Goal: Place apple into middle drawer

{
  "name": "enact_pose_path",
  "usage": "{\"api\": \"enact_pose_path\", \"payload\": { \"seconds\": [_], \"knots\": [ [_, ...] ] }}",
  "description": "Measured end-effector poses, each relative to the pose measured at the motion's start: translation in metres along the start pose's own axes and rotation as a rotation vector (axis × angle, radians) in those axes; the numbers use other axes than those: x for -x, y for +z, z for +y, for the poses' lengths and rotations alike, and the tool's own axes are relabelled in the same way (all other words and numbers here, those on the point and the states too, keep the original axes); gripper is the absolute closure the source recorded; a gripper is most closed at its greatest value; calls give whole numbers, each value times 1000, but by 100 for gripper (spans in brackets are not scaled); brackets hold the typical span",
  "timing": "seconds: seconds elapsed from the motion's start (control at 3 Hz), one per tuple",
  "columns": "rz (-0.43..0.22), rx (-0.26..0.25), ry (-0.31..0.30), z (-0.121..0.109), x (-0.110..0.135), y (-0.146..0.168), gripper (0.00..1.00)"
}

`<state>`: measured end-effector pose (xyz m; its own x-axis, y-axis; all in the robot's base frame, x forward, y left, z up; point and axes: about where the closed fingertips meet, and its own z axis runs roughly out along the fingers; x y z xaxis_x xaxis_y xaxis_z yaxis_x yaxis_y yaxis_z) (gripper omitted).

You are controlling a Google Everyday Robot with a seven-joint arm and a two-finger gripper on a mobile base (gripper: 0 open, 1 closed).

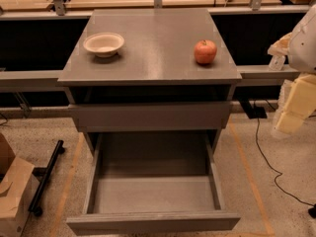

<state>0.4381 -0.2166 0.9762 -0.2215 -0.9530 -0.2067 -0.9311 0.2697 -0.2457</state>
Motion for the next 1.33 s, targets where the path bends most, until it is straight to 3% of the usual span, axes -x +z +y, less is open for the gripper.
{"api": "enact_pose_path", "payload": {
  "seconds": [0.33, 0.67, 1.0, 1.33],
  "knots": [
    [0, 0, 0, 0, 0, 0, 0],
    [-40, -10, -5, -3, 11, 9, 0],
    [-189, -47, 46, -34, 27, 22, 0],
    [-382, -104, 123, -82, 52, 41, 0]
  ]
}}
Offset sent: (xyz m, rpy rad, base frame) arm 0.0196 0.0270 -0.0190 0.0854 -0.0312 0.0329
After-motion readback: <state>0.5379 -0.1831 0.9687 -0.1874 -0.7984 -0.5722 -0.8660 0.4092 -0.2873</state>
